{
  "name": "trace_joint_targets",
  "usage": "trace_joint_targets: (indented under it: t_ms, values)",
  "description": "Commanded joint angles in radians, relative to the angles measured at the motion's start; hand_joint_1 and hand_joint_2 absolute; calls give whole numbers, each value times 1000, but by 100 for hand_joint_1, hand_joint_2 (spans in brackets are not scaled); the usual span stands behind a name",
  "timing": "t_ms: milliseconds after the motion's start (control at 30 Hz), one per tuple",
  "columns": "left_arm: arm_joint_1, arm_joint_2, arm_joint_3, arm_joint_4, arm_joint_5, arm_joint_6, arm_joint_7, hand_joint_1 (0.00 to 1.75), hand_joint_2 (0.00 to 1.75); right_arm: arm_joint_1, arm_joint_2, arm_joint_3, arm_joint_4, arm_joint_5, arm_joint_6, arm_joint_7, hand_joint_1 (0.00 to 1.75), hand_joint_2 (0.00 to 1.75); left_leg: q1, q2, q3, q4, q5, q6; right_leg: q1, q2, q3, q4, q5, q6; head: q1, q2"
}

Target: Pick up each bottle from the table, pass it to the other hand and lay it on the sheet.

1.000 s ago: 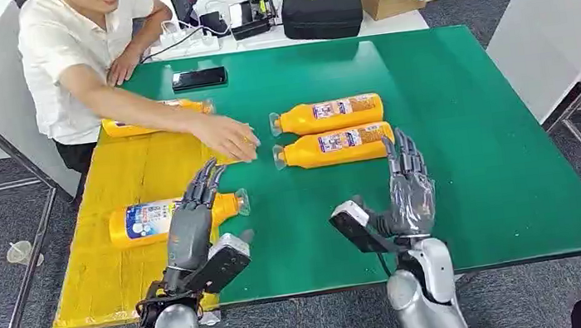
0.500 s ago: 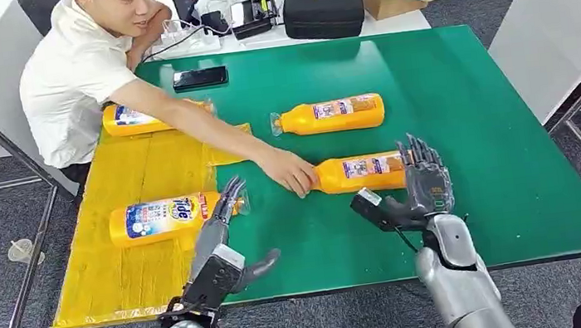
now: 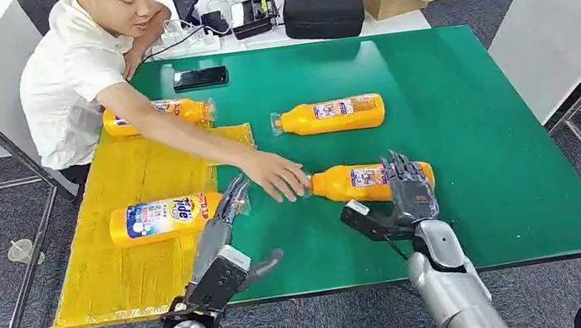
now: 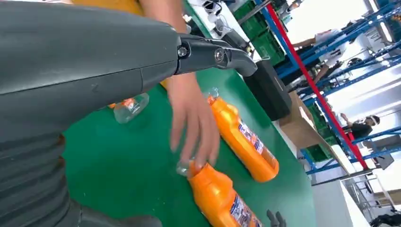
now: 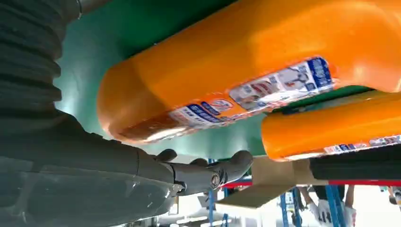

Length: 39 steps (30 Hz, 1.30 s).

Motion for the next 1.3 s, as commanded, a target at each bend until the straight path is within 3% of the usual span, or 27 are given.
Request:
trace_joint_targets:
  t_ms: [33, 233, 467, 833, 1200, 1233, 1267, 1300]
  values:
    - [-25, -21, -21, 68, 3, 3, -1, 0, 175, -87, -24, 100, 158, 27, 33, 12, 0, 175, 0, 3, 4, 0, -2, 0, 1, 1, 4, -1, -1, -3, 0, 0]
    - [-28, -25, -21, 80, 11, 2, -8, 0, 175, -162, -62, 112, 241, 31, 76, 57, 0, 175, 0, 3, 2, 0, 0, 0, 0, 1, 1, 0, 0, -2, 0, 0]
    - [-17, -18, -18, 57, 7, 6, -7, 0, 175, -210, -83, 104, 294, 69, 29, 123, 0, 175, 0, 3, 5, 1, -2, 1, 1, 0, 5, 0, -2, -4, 0, 0]
    - [-18, -19, -17, 50, 1, 9, -6, 0, 175, -220, -80, 111, 283, 110, 32, 165, 0, 175, 0, 3, 4, 1, -1, 1, 1, 0, 4, 0, -1, -4, 0, 0]
    - [-5, -18, -1, 48, -5, 2, -2, 0, 175, -242, -87, 60, 356, 79, 200, 174, 0, 175, 0, 1, 3, 0, 0, 1, 1, 0, 3, -1, 0, -3, 0, 0]
    - [-12, -20, -1, 61, -4, 0, -3, 0, 175, -249, -94, 51, 385, 62, 227, 158, 28, 175, 0, 1, 5, 0, -1, 1, 1, -1, 5, -1, -1, -4, 0, 0]
    - [-17, -20, -2, 68, -2, -3, -7, 0, 175, -249, -102, 43, 404, 50, 235, 141, 101, 175, 0, 1, 3, 0, 0, 1, 1, -1, 3, -1, 0, -2, 0, 0]
    - [-21, -22, -2, 77, 0, -4, -9, 0, 175, -250, -106, 42, 417, 47, 227, 130, 101, 175, 0, 1, 4, 0, 0, 1, 1, -2, 5, -1, -1, -3, 0, 0]
